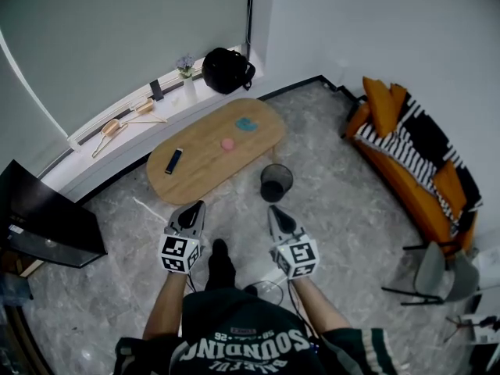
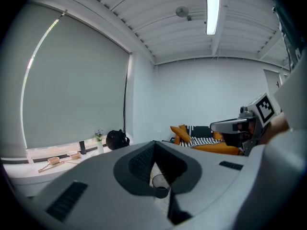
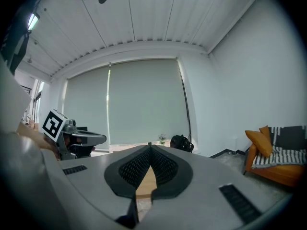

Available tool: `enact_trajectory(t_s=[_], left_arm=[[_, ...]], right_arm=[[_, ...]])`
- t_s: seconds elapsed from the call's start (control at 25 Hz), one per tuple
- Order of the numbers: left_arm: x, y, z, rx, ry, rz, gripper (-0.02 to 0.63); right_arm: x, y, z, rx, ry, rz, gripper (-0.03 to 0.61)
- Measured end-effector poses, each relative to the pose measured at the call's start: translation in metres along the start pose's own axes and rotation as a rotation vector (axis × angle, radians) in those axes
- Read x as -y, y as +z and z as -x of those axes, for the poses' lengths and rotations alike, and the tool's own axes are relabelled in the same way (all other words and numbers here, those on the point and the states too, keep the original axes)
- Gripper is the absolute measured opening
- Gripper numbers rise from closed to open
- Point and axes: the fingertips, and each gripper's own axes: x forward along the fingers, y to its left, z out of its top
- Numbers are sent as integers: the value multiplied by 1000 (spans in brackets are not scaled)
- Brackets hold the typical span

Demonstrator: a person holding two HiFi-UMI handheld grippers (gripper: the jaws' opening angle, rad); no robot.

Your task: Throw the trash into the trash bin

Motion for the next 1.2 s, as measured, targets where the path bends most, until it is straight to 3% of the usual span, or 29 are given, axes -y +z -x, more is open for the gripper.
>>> enact_trajectory(t_s=[0.32,0.64,0.92,1.2], left_arm=[[-31,-8,-65,-16,-5,22,0],[-107,-1,-175,-35,-37,12,0],[-179,24,-275,-65,-110,-36,0],[-213,31,-343,-88,-184,-57,0]], right_arm=[[34,-3,-62,-28,14,4,0],[77,14,-188,-69,11,7,0],[108,49,-305,-80,-12,-16,0],[135,64,-372,-85,-40,-23,0]])
